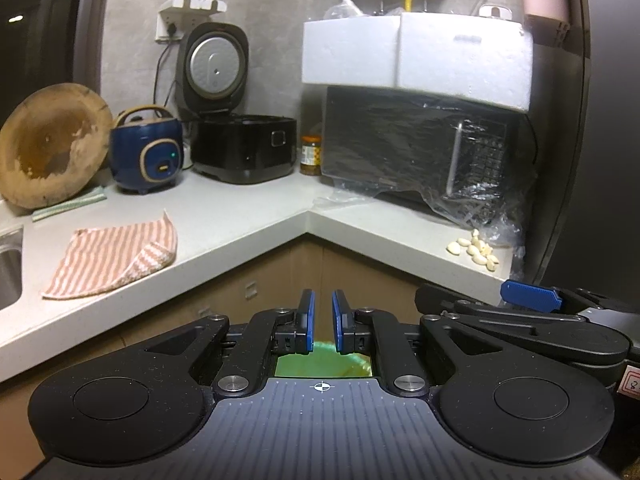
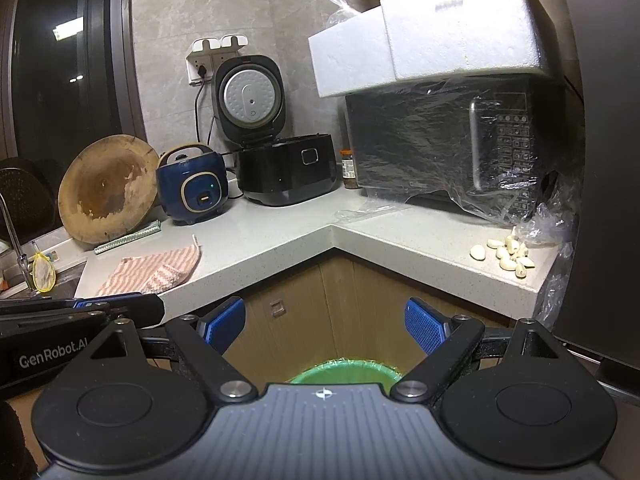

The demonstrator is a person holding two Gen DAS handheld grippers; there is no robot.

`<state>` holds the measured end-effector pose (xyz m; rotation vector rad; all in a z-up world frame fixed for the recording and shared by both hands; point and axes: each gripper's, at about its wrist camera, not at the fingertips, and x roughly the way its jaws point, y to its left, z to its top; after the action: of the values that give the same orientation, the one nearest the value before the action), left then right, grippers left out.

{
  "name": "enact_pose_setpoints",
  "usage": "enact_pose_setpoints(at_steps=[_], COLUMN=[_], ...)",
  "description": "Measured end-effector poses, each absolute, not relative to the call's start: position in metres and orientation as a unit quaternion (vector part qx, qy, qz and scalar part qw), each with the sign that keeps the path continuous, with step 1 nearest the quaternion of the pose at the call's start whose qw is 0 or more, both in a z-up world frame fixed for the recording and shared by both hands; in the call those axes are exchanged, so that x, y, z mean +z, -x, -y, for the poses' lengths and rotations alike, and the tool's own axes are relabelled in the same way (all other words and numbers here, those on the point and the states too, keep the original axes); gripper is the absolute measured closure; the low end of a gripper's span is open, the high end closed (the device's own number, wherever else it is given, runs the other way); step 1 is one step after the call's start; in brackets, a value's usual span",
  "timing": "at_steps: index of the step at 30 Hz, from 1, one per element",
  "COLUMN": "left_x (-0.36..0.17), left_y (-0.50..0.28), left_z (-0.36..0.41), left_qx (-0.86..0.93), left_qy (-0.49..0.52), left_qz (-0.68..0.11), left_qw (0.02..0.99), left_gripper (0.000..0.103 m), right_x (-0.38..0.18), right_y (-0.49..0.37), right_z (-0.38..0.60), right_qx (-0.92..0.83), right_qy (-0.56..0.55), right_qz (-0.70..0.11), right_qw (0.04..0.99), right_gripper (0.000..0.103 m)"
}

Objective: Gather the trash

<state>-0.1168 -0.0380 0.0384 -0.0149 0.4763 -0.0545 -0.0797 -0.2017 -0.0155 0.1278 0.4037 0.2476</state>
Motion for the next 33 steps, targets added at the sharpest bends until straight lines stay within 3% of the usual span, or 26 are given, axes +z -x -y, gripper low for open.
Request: enact_pose_setpoints(at_steps=[33], left_x=[0.026], left_y=[0.106], left_z=[0.025], left_qx=[-0.018], left_qy=[0.014], left_qz=[-0.247], left_qw=[0.969], left_gripper=[0.091], right_x=[-0.018], right_y=[0.073], right_z=[0.189], right_qx=[0.13], right_qy=[-0.043], right_qz=[-0.202], right_qw=[0.97], right_gripper=[0.015])
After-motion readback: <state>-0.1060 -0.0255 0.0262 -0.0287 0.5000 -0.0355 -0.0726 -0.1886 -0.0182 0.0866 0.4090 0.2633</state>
